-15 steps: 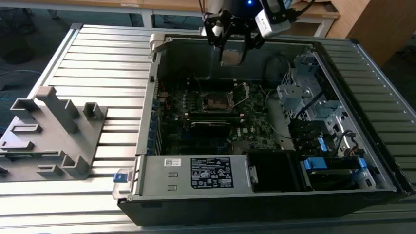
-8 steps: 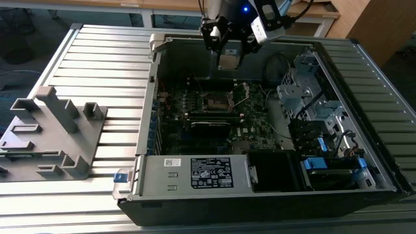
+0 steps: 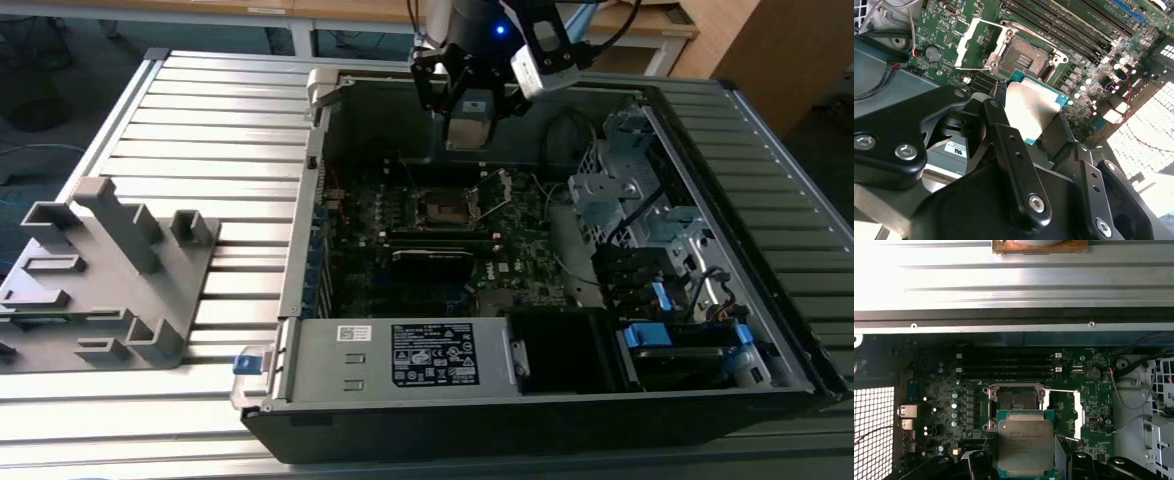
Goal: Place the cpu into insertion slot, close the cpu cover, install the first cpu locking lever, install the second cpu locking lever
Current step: 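Place the cpu into insertion slot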
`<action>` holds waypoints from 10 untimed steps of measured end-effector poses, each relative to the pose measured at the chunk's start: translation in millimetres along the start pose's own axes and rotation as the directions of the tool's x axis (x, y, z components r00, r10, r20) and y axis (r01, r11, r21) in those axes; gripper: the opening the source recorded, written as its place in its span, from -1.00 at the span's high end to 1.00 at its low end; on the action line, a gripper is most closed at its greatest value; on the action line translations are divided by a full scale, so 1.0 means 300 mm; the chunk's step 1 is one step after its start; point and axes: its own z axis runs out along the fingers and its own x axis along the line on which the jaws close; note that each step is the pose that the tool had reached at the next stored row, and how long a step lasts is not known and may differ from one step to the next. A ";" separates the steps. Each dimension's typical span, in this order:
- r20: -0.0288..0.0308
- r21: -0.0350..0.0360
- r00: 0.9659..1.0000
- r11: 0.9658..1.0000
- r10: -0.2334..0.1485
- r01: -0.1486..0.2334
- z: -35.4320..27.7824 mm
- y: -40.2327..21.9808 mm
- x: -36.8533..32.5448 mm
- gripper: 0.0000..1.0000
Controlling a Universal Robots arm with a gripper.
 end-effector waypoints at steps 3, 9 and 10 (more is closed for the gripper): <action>0.000 0.000 1.000 1.000 0.000 0.000 0.001 0.000 0.000 -0.08; 0.000 0.000 1.000 1.000 0.000 0.000 0.005 0.000 0.000 -0.08; 0.000 0.000 1.000 1.000 0.000 0.000 0.005 0.000 0.000 -0.08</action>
